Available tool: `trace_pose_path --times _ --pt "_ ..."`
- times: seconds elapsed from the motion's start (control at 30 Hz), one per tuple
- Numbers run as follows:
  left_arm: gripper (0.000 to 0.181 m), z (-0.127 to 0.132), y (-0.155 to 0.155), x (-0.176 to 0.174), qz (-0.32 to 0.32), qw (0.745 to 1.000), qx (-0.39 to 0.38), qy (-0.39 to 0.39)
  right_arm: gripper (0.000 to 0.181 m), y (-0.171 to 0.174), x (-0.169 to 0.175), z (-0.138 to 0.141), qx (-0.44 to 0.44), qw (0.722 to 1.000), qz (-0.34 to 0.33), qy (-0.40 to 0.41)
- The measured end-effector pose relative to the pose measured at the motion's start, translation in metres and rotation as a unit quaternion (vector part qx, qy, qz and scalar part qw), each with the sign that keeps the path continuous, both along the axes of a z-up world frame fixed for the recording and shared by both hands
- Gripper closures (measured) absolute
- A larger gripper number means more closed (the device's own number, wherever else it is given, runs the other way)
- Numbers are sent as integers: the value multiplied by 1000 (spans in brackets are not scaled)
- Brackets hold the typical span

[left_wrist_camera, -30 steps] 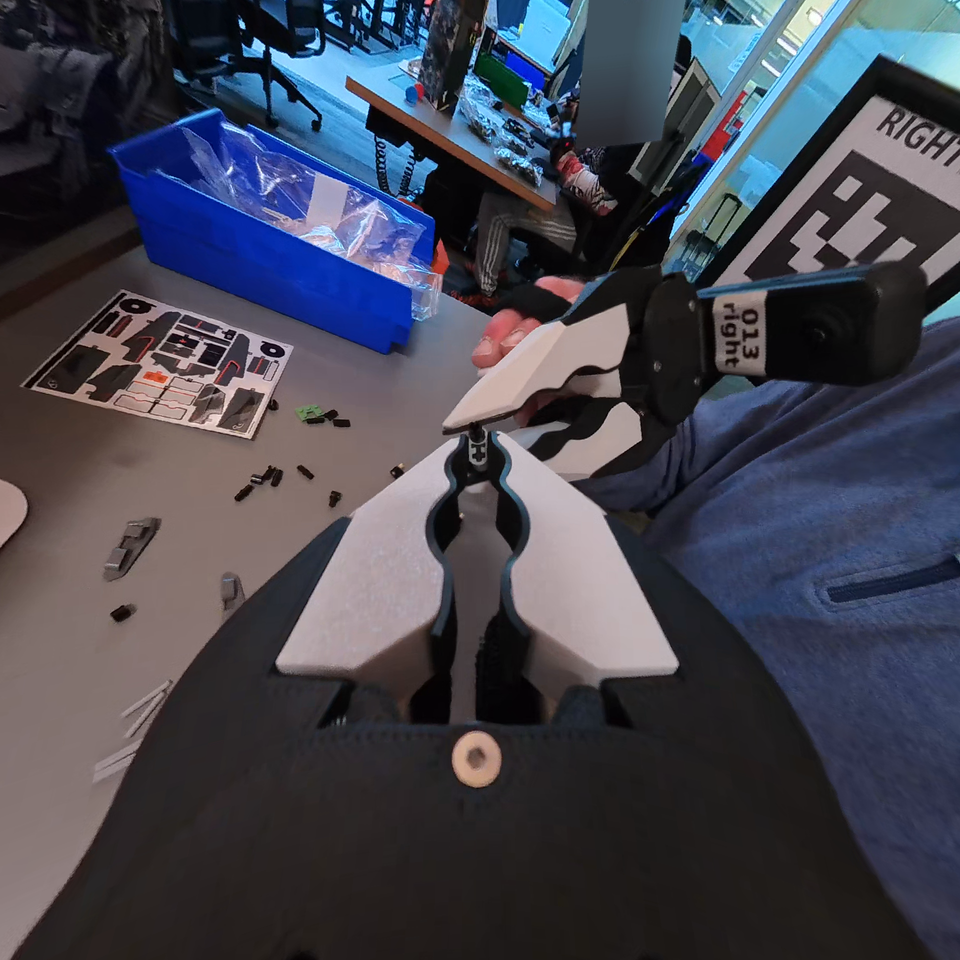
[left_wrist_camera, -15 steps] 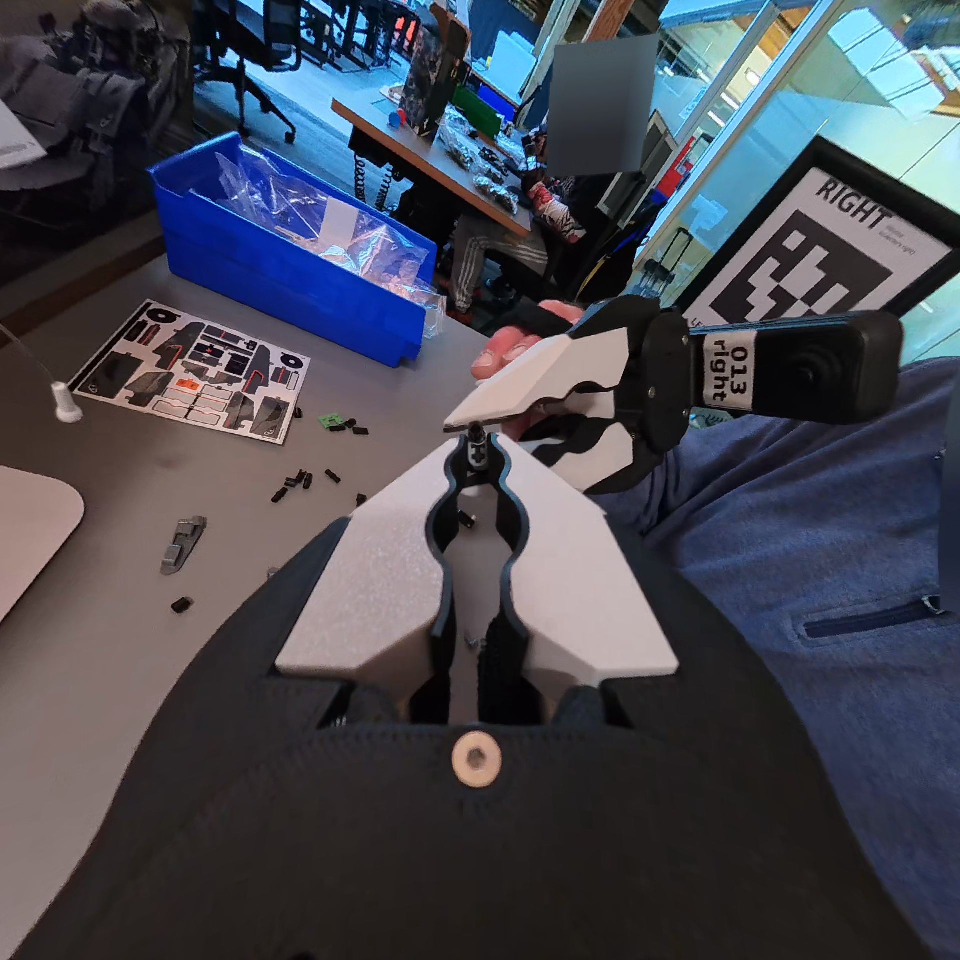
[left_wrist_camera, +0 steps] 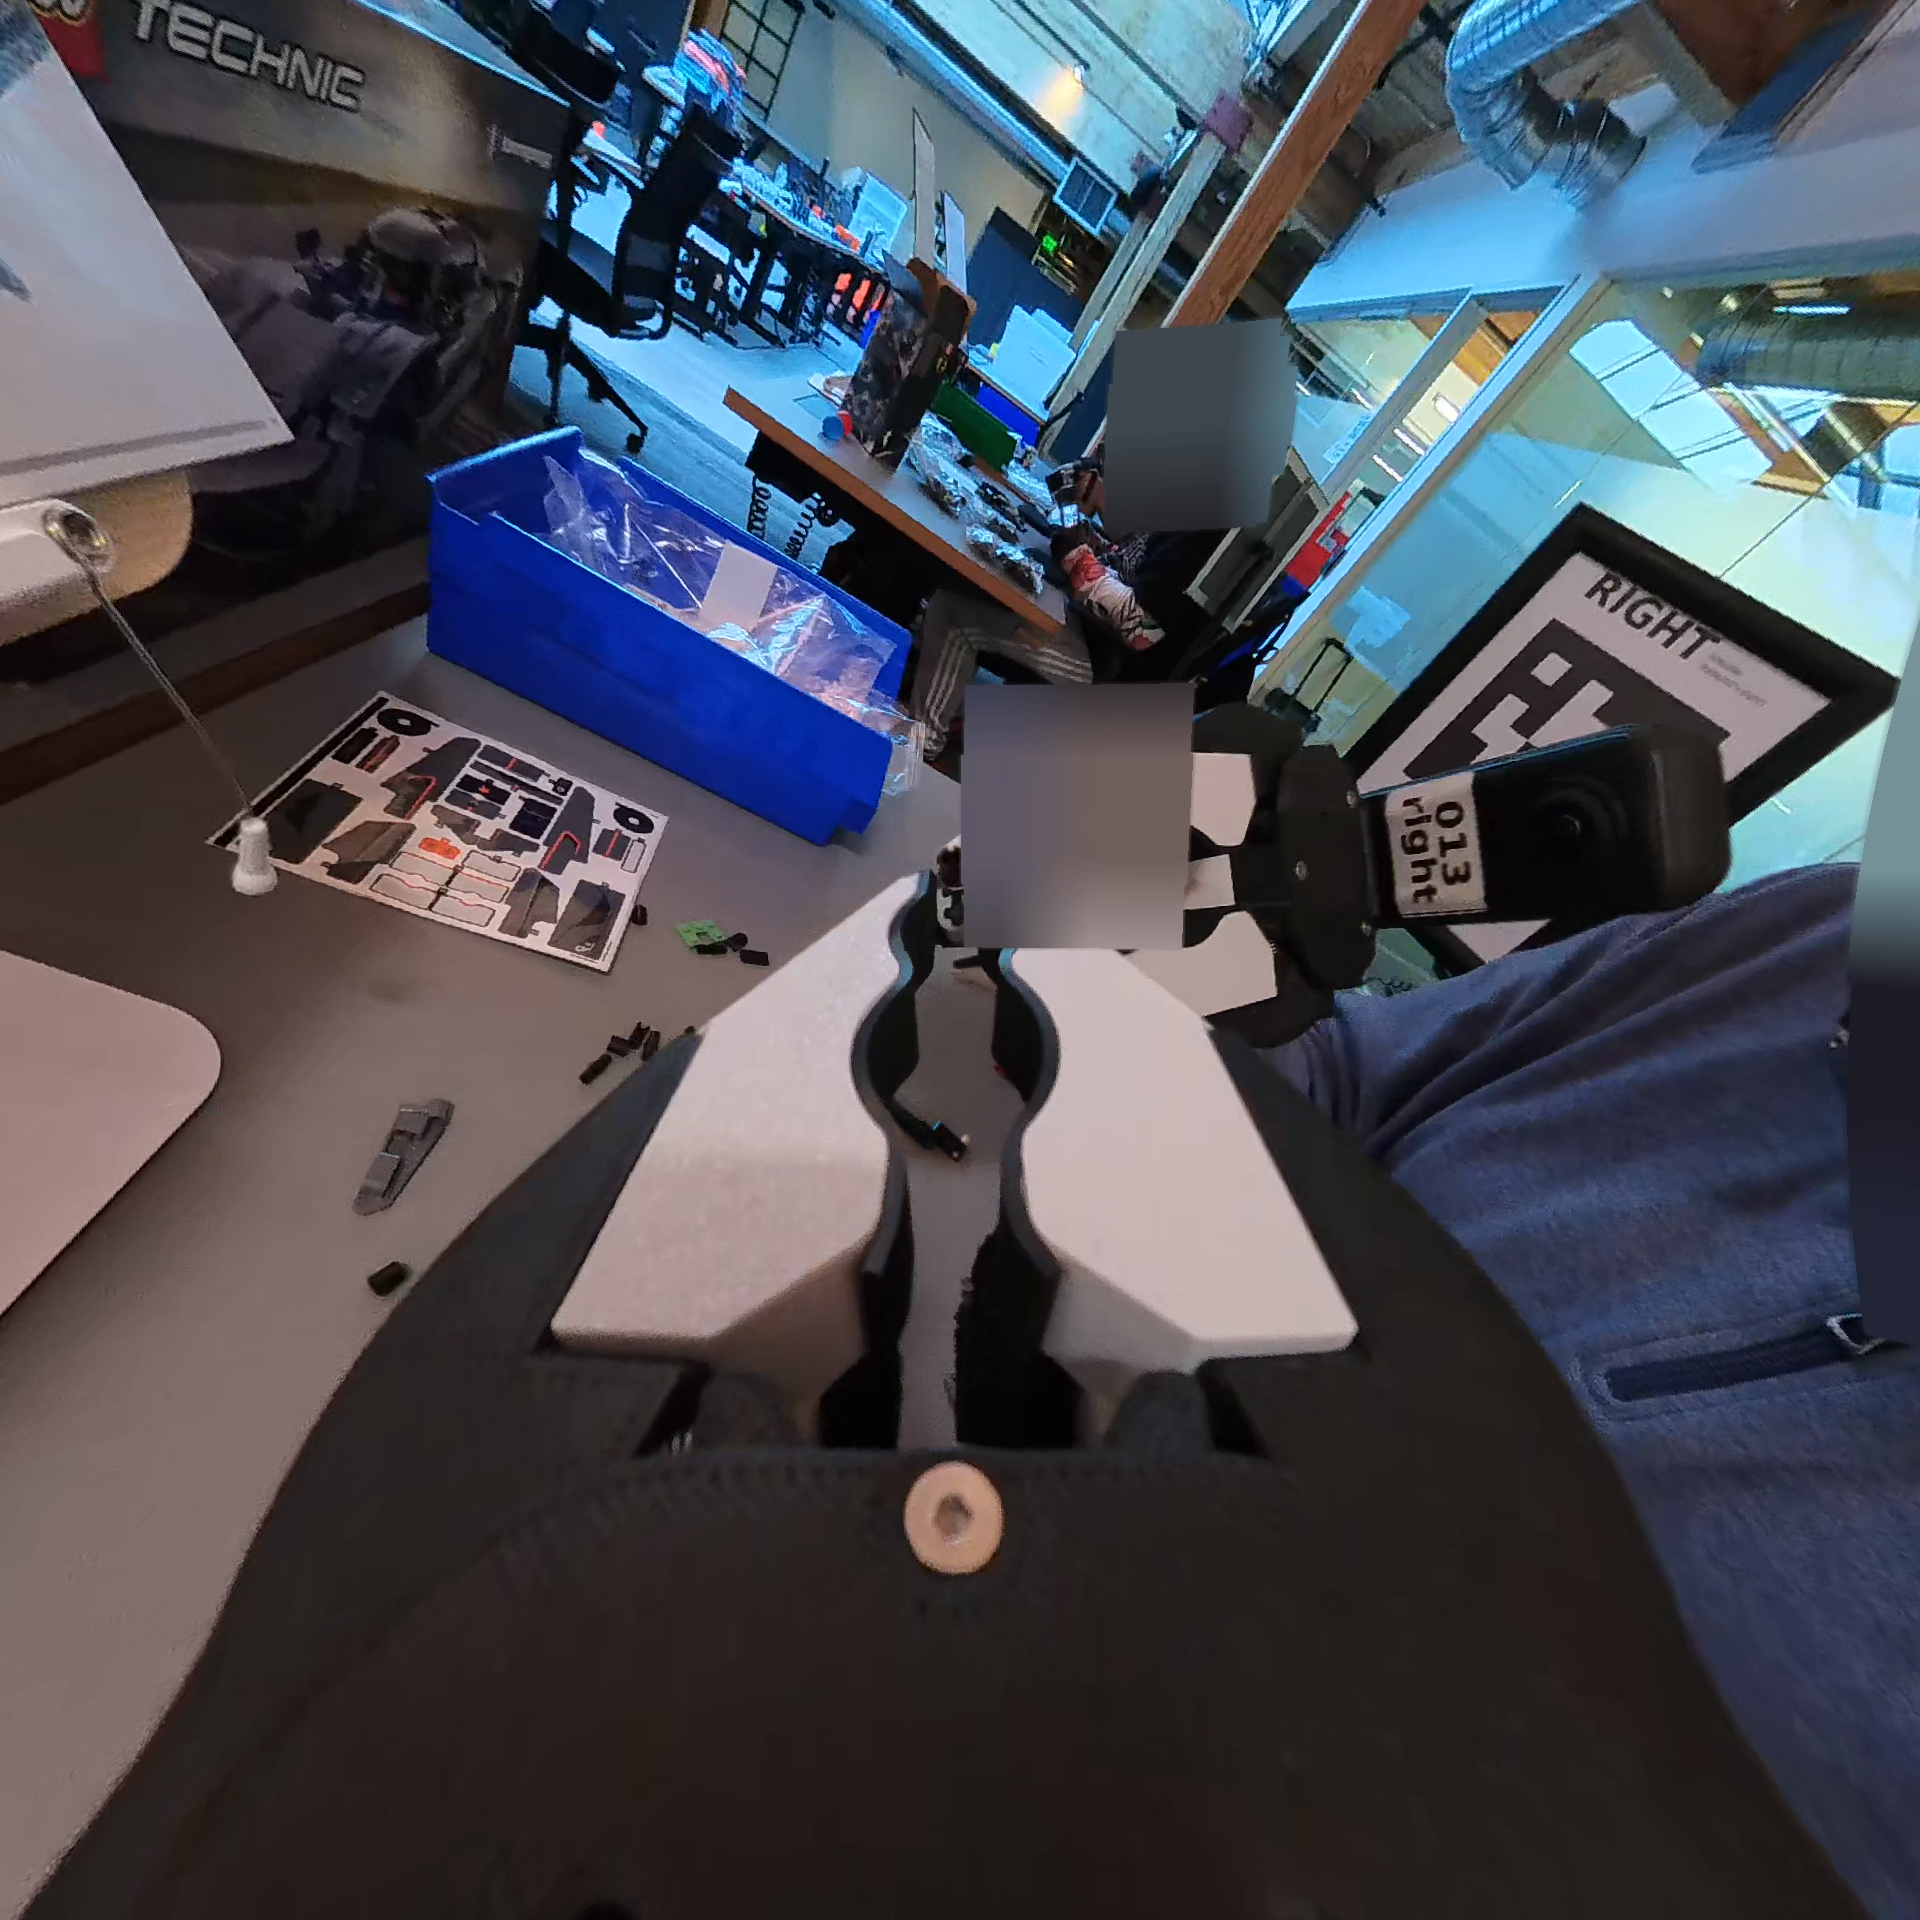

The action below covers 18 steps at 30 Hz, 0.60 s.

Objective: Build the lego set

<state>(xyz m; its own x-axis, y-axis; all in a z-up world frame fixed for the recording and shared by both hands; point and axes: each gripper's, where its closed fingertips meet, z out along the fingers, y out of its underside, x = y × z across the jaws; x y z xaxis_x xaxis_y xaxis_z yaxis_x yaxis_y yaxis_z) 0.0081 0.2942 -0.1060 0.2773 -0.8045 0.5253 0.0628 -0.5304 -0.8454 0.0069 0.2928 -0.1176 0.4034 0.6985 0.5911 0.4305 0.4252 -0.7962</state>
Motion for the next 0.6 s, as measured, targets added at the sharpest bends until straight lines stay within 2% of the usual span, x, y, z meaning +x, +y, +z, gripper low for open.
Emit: trace_pose_path --times 0.33,0.6 --pt "176 3 1 8 -2 1000 -19 -21 168 4 1 5 -13 1000 -15 12" --pt "176 9 10 7 22 999 -15 -46 174 7 7 5 -32 999 -31 21"
